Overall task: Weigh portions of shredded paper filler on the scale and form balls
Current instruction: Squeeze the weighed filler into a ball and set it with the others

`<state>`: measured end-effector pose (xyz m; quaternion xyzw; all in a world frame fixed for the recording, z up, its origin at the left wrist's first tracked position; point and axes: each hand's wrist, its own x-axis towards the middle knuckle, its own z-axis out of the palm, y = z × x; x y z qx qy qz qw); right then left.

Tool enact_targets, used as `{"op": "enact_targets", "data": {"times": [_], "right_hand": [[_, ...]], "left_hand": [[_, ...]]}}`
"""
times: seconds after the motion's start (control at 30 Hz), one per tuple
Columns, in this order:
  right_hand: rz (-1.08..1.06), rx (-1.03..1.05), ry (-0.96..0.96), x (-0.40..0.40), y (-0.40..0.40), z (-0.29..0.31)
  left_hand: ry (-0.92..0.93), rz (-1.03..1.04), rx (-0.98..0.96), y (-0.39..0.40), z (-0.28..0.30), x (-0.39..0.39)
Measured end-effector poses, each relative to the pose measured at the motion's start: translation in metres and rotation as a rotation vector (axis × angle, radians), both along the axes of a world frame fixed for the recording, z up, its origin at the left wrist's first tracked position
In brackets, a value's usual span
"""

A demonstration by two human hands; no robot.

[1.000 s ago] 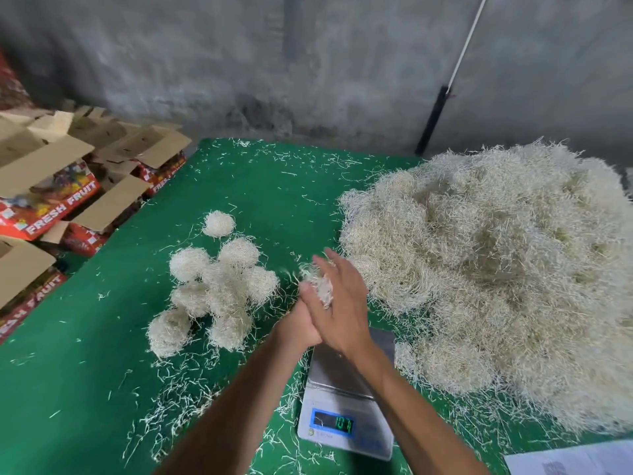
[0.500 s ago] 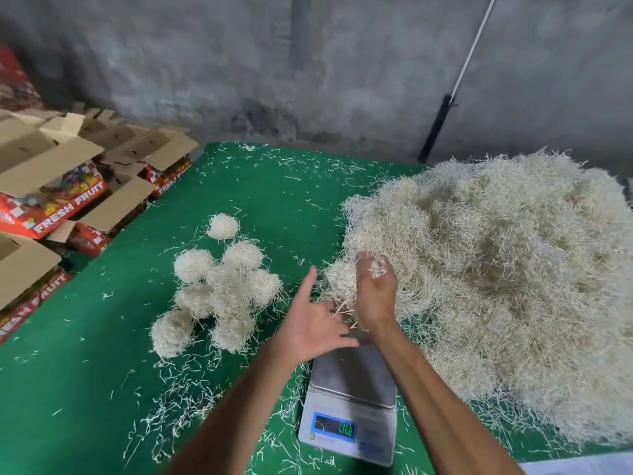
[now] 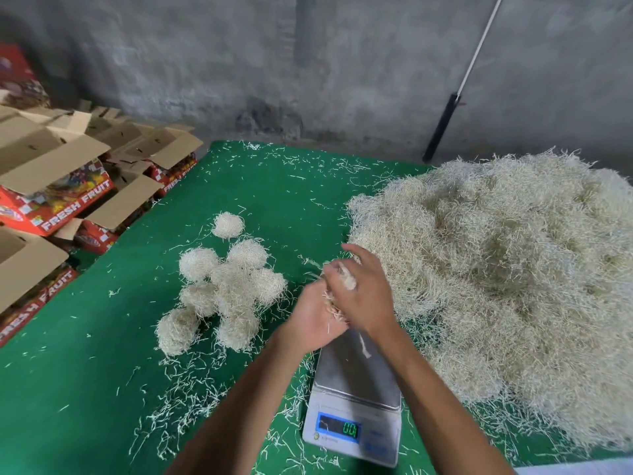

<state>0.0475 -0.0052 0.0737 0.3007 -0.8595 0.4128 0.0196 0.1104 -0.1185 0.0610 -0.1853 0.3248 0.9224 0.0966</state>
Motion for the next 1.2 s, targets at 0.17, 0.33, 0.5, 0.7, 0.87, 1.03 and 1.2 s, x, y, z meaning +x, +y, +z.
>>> {"op": "enact_targets", "data": {"times": [0.17,0.33,0.5,0.7,0.87,1.03,1.2], "right_hand": [[0.190,-0.131,0.069,0.001,0.007,-0.005],[-0.052,-0.380,-0.235,0.006,-0.005,-0.002],[-0.208,-0.681,-0.541,0.002,0.007,0.002],[0.180,-0.279,-0.360,0.014,0.012,-0.007],[0.125,-0.106,0.185,0.029,-0.002,-0.018],[-0.036,-0.104,0.221,0.029,-0.013,-0.018],[0.358,-0.131,0.237,0.043,-0.025,-0.025]], "left_hand": [[0.022,0.109,0.115,-0.023,0.019,-0.002],[-0.066,0.072,-0.154,-0.013,0.005,-0.003],[-0.202,0.387,-0.076,-0.029,-0.024,0.003],[-0.165,0.227,-0.039,-0.019,-0.014,-0.005],[-0.301,0.039,0.067,0.002,-0.008,-0.006],[-0.131,0.201,0.023,0.000,-0.004,-0.006],[0.287,0.403,0.094,0.019,-0.008,0.005]]}}
